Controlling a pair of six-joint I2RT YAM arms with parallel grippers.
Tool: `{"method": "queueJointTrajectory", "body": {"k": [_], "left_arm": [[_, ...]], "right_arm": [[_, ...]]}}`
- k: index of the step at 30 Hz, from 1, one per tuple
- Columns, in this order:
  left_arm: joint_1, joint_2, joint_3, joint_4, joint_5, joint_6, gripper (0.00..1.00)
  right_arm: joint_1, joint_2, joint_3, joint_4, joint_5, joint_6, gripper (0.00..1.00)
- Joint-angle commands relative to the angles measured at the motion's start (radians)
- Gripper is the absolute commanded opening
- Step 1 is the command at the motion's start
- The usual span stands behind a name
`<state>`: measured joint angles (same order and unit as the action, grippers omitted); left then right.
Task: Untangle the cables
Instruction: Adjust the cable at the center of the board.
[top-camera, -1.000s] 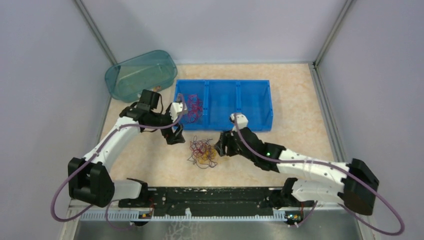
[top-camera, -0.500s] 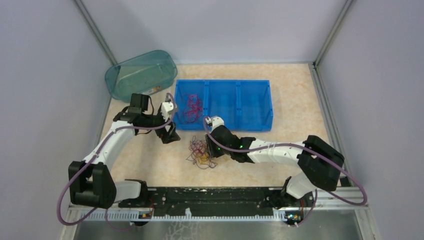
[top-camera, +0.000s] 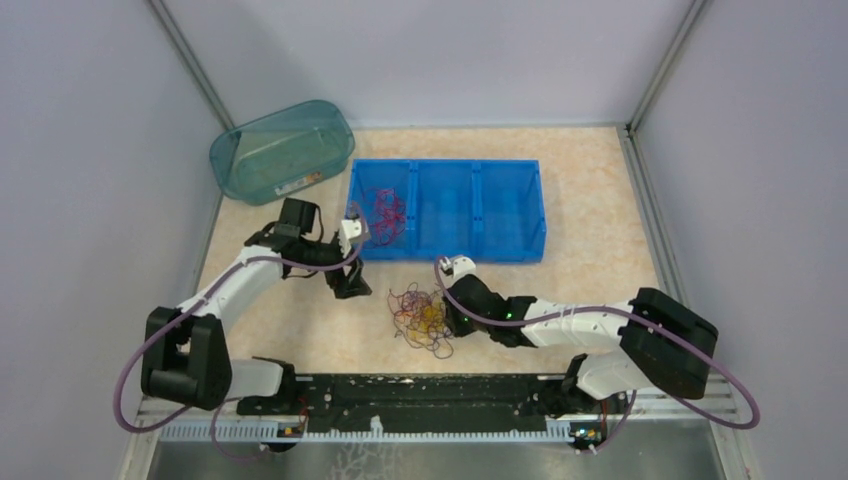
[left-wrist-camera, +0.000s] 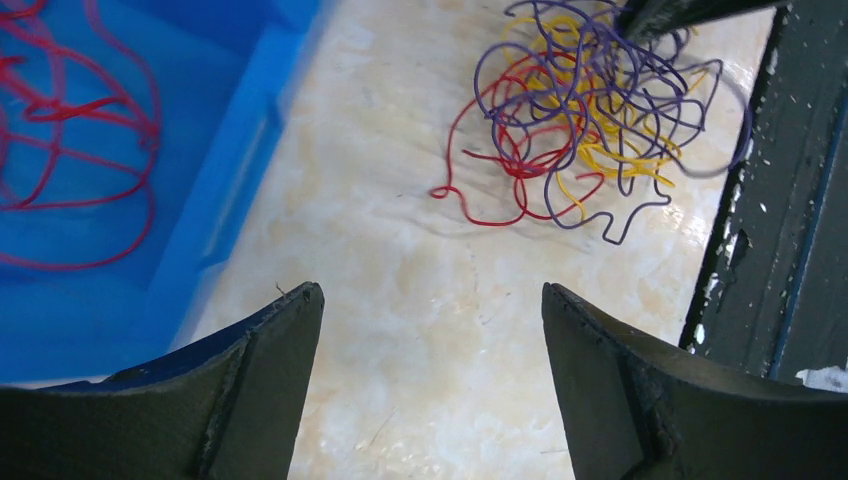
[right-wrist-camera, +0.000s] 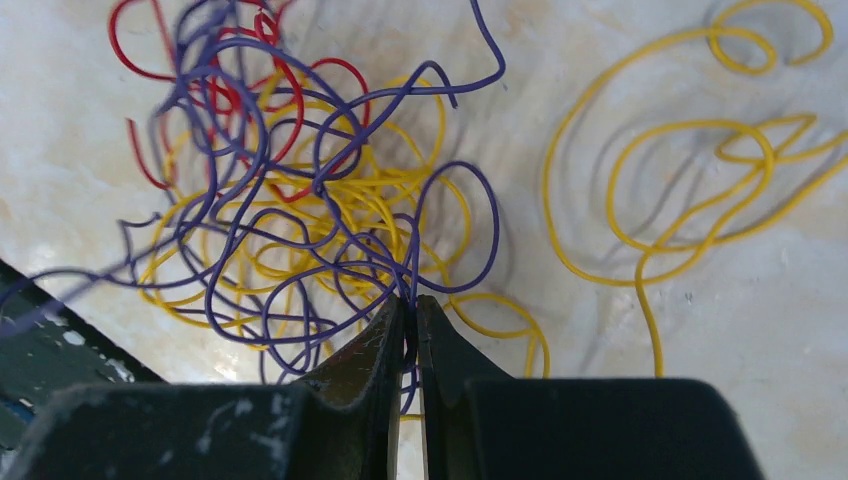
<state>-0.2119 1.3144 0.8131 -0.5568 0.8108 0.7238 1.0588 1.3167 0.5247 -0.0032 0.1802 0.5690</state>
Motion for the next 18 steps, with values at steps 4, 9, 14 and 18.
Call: {"method": "queueJointTrajectory", "body": {"k": [4, 9, 14, 18], "left_arm": [[-0.171, 0.028, -0.034, 0.046, -0.051, 0.071, 0.85], [-0.193, 0.096, -0.017, 0.132, -0.03, -0.044, 0.82], [-0.216, 0.141, -0.014, 0.236, -0.105, -0.265, 0.81], [-0.231, 0.176, -0.003, 0.247, -0.141, -0.387, 0.81]], "right_arm": [[0.009, -0.032, -0.047, 0.01, 0.048, 0.056, 0.09], [0.009, -0.035, -0.052, 0.012, 0.058, 0.073, 0.09], [0.008, -0.053, -0.068, 0.013, 0.065, 0.088, 0.1], [0.008, -0.075, -0.079, 0.011, 0.08, 0.098, 0.1]]}}
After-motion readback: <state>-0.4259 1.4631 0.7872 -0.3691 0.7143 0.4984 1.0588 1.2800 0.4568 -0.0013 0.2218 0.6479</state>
